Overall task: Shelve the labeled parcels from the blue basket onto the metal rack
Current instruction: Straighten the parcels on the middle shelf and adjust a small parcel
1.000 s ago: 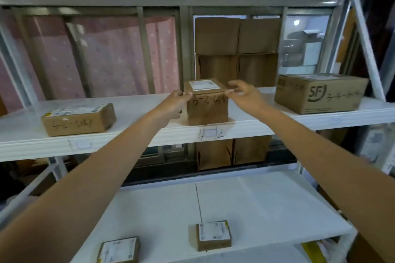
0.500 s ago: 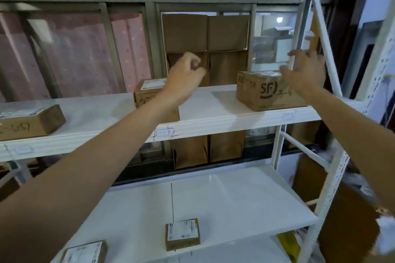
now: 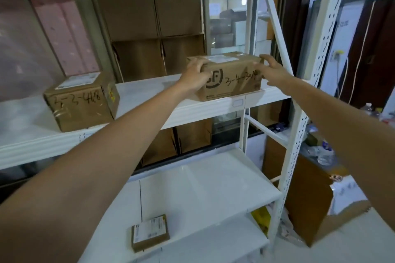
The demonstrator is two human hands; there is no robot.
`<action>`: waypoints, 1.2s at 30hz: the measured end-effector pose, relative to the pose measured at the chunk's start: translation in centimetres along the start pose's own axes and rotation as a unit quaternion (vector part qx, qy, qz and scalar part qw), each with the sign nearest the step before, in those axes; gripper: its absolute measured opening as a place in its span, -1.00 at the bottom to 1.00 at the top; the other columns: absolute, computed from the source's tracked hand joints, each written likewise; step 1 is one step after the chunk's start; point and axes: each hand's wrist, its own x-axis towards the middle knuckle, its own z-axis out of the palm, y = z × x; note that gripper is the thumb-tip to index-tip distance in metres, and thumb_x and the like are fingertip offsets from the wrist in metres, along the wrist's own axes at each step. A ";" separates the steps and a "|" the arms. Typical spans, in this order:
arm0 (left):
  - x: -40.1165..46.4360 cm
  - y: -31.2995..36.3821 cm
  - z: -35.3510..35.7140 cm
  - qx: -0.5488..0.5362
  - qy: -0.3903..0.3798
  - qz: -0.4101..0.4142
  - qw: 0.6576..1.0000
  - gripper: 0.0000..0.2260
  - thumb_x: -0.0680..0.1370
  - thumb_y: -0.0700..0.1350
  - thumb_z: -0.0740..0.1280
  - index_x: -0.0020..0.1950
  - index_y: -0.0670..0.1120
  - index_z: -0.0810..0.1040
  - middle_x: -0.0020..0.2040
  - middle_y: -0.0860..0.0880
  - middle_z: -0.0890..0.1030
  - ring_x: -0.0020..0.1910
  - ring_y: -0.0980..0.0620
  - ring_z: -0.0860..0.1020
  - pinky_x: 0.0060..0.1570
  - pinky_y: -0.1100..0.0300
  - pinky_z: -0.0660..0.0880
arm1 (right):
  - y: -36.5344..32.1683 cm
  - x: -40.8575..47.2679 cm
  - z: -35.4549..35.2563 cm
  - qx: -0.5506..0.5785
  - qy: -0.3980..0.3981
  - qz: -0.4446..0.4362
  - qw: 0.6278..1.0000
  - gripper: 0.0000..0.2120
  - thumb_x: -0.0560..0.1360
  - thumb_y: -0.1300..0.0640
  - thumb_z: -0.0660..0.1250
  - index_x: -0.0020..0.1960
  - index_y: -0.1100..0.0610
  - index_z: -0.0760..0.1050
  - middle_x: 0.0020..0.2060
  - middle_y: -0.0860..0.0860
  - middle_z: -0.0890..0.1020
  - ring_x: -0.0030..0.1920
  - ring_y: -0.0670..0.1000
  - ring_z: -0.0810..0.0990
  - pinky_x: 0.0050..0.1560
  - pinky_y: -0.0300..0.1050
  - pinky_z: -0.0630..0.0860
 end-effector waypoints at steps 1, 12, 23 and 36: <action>-0.5 0.2 -0.2 -0.003 0.000 0.002 1.000 -0.58 0.59 -0.12 0.22 0.46 -0.05 0.32 0.47 -0.09 0.25 0.43 -0.09 0.29 0.35 0.04 0.36 | -0.1 -0.3 0.1 0.003 -0.003 -0.004 1.000 -0.40 0.55 -0.24 0.22 0.52 -0.13 0.15 0.32 0.04 0.45 0.31 0.12 0.46 0.23 -0.03 0.37; -26.6 -13.9 0.5 -0.083 0.002 -0.029 0.996 -0.92 0.53 -0.19 0.24 -0.05 -0.15 0.52 -0.06 -0.06 0.61 -0.07 -0.03 0.61 -0.12 0.13 0.51 | 9.7 -20.4 17.2 -0.039 0.130 -0.220 0.966 -0.94 0.55 0.21 0.27 -0.11 0.13 0.45 -0.24 0.05 0.54 -0.25 0.00 0.51 -0.25 -0.10 0.48; -35.1 -46.6 9.5 0.033 0.057 -0.407 0.911 -0.61 0.59 -0.04 0.24 0.38 -0.15 0.37 0.30 -0.22 0.46 0.24 -0.20 0.48 0.18 0.09 0.41 | 26.2 -23.4 46.0 -0.116 -0.306 0.068 0.943 -0.49 0.59 -0.03 0.28 0.50 -0.01 0.28 0.37 0.18 0.46 0.32 0.16 0.49 0.28 -0.05 0.43; -36.1 -52.6 13.2 -0.012 0.078 -0.410 0.909 -0.53 0.61 -0.16 0.20 0.52 -0.03 0.24 0.46 -0.08 0.38 0.39 -0.07 0.37 0.15 0.31 0.28 | 29.6 -22.9 52.4 -0.036 -0.321 0.087 0.942 -0.54 0.60 0.18 0.26 0.48 0.02 0.34 0.43 0.02 0.43 0.37 0.04 0.45 0.31 -0.23 0.35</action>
